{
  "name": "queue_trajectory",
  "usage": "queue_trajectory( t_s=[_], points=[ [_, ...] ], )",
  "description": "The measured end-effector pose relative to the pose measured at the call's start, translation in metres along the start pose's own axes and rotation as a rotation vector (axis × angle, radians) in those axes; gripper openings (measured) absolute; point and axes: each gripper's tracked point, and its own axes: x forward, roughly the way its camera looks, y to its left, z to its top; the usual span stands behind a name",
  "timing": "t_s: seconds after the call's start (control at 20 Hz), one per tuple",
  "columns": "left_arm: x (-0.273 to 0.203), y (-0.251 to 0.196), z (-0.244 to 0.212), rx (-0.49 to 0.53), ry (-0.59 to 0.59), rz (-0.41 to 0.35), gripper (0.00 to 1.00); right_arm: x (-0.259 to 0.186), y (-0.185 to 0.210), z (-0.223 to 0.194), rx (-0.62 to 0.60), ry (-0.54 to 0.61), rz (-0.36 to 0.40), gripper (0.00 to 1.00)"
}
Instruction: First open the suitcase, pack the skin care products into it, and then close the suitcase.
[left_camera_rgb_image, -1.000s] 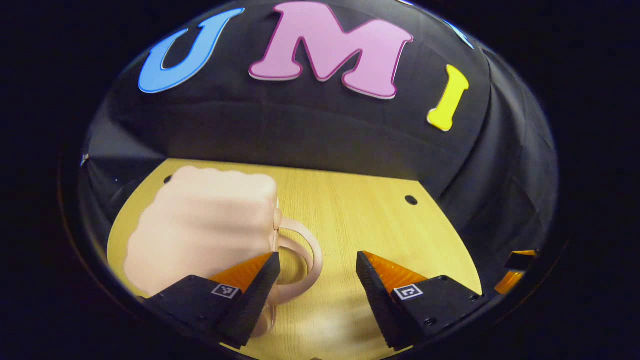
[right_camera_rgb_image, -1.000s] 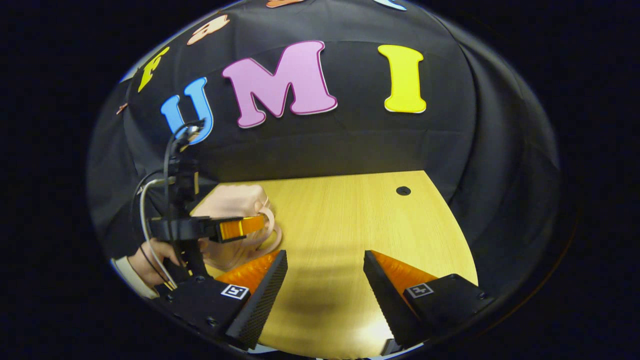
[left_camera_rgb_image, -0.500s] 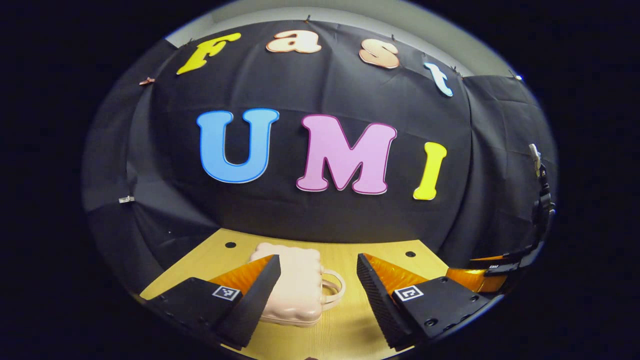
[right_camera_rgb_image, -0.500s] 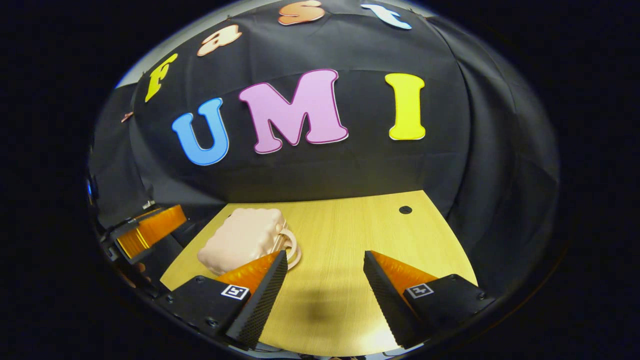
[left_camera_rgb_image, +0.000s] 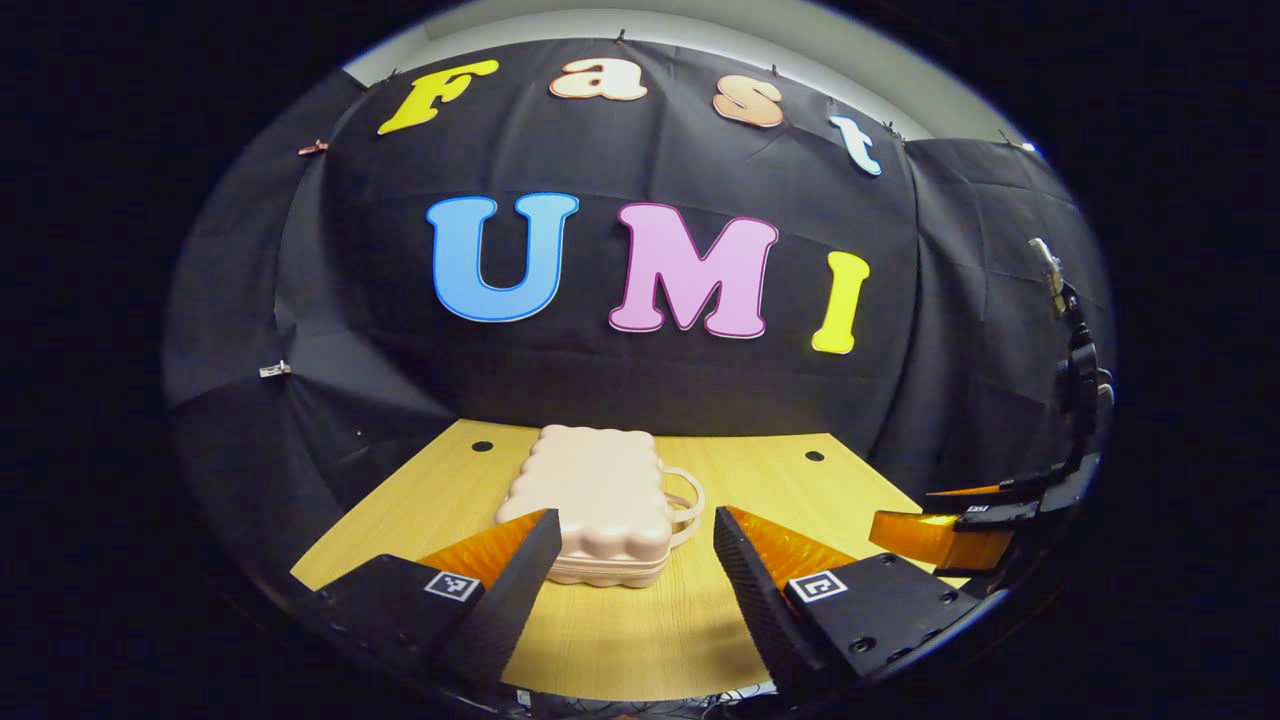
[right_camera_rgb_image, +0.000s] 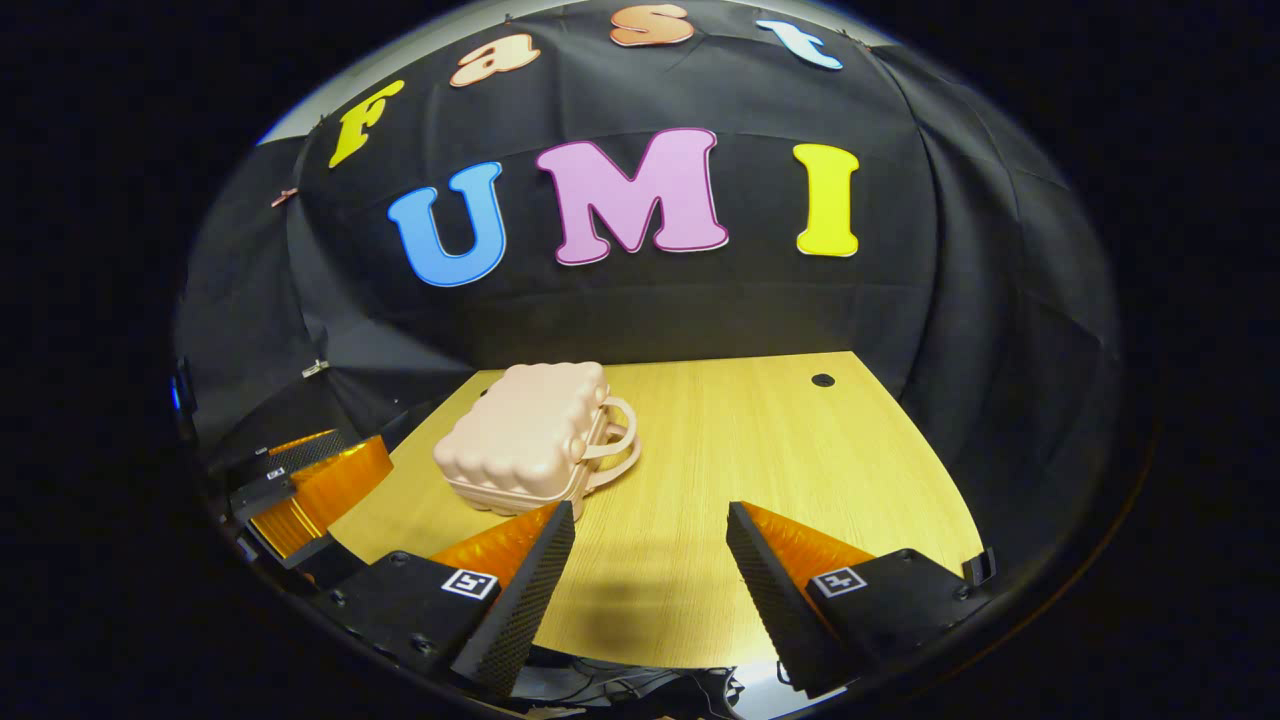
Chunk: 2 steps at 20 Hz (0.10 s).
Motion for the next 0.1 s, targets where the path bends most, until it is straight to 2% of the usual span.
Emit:
queue_trajectory(
  t_s=[0.1],
  points=[
    [-0.0065,-0.0028,0.0018,-0.020,-0.005,-0.018,0.96,-0.0042,0.0053,-0.0065,-0.025,0.008,0.001,0.98]
  ],
)
